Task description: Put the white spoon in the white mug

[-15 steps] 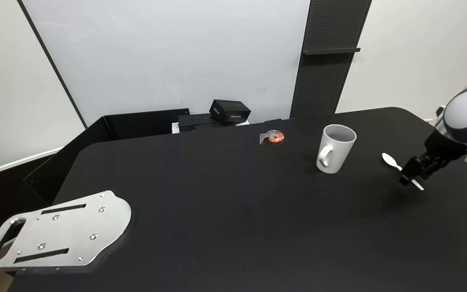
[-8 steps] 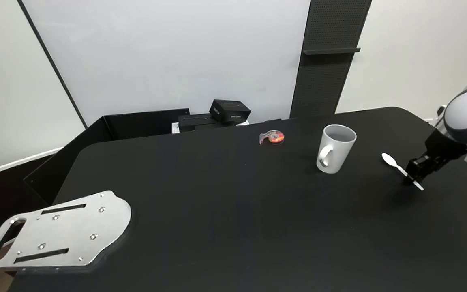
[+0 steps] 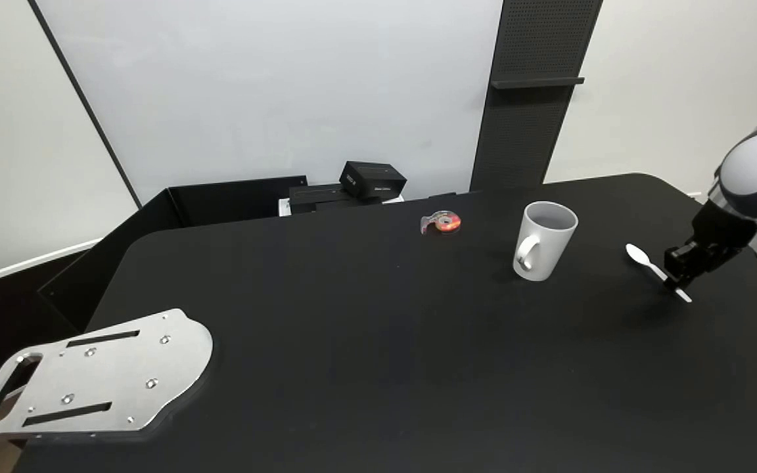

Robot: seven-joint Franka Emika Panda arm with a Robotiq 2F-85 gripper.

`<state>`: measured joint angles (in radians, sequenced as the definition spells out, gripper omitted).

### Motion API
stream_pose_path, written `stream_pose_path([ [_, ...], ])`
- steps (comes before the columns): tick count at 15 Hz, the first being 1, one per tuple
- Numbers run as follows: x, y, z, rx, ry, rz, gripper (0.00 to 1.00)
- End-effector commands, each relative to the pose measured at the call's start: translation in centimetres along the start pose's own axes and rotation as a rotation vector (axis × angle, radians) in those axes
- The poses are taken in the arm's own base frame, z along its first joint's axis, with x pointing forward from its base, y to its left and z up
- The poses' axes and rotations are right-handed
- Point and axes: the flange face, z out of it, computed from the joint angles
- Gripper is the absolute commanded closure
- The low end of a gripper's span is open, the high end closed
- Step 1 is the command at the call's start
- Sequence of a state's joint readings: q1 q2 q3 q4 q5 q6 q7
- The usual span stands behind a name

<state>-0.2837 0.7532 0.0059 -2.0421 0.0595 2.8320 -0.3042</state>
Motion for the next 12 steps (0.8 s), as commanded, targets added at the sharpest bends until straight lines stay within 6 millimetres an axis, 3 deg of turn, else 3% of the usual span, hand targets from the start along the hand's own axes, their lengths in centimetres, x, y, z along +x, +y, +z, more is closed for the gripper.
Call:
stream_pose_path([
  [1, 3.2, 0.1, -3.3, -0.02, -0.055, 0.177, 0.96],
  [12, 9.6, -1.0, -15.5, 0.165, -0.281, 0.626, 0.96],
])
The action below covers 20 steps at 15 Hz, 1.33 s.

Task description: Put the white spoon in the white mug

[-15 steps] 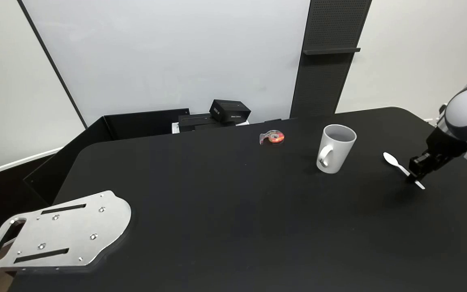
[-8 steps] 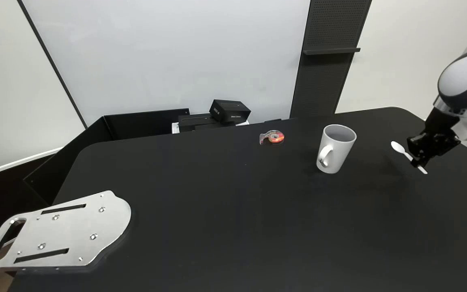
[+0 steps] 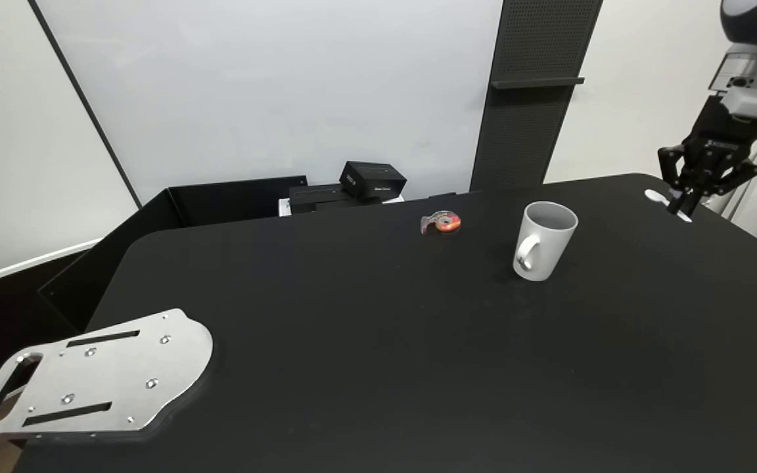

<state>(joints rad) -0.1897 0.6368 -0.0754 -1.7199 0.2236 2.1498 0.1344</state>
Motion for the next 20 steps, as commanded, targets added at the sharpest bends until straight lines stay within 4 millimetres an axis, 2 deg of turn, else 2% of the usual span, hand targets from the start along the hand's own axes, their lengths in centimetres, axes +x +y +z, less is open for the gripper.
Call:
stream_pose_path([
  [1, 0.3, -1.8, -3.6, 0.072, -0.08, 0.145, 0.96],
  [4, -0.3, -3.5, -5.2, 0.118, -0.182, 0.201, 0.96],
  [9, -2.3, -6.8, -6.4, 0.186, -0.39, 0.288, 0.96],
  [14, -3.7, -9.8, -6.0, 0.302, -0.541, 0.306, 0.96],
  [20, -3.4, -12.2, -3.8, 0.41, -0.619, 0.34, 0.96],
])
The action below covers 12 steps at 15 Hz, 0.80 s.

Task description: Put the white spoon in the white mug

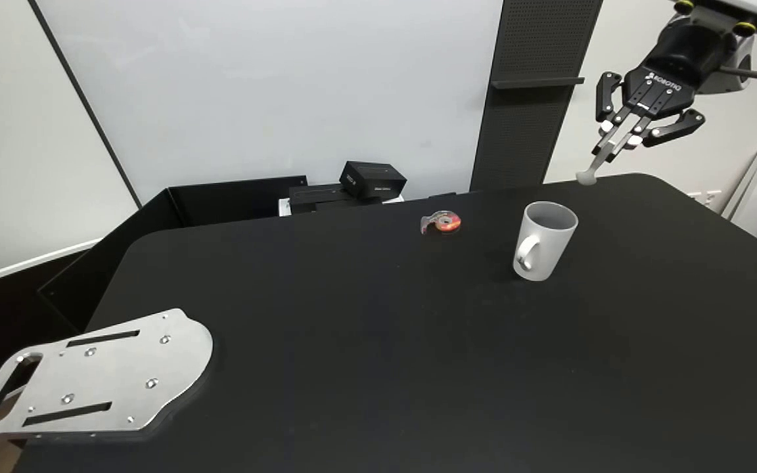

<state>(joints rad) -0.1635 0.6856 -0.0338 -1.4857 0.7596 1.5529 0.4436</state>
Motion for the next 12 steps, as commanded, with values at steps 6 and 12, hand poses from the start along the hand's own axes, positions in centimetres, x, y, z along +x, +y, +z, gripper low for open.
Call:
stream_pose_path([
  [6, 3.0, -1.7, 2.6, 0.066, -0.074, 0.066, 0.96],
  [12, 6.4, -0.4, 3.4, 0.095, -0.088, 0.106, 0.96],
])
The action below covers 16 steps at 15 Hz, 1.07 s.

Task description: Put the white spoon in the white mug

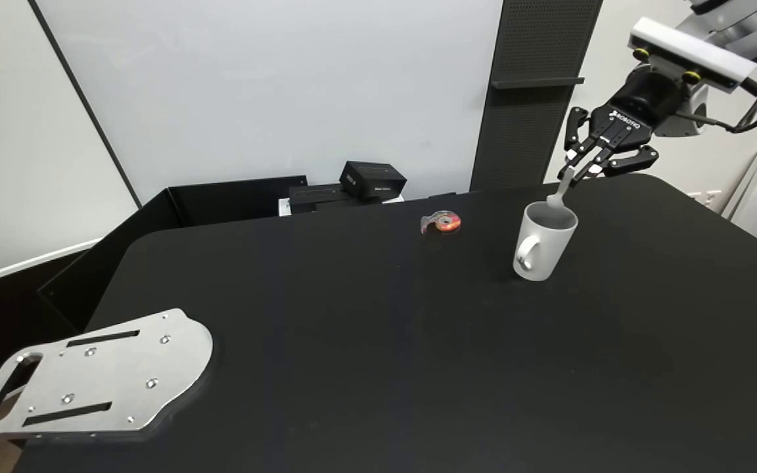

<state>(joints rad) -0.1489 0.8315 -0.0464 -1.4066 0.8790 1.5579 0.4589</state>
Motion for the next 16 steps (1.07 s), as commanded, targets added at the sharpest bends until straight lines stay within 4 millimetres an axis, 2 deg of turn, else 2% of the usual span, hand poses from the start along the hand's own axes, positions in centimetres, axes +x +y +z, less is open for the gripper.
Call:
stream_pose_path([
  [1, 2.3, 0.0, -0.6, 0.025, -0.009, 0.053, 0.96],
  [6, 4.7, 1.2, -0.6, 0.035, -0.015, 0.074, 0.96],
  [7, 4.9, 1.2, -0.6, 0.03, -0.014, 0.07, 0.6],
  [8, 4.8, 1.2, -0.5, 0.024, -0.011, 0.066, 0.59],
  [11, 4.0, 0.3, -0.7, 0.003, 0.008, 0.02, 0.41],
  [16, -0.2, -2.6, -2.7, -0.115, 0.18, -0.134, 0.07],
])
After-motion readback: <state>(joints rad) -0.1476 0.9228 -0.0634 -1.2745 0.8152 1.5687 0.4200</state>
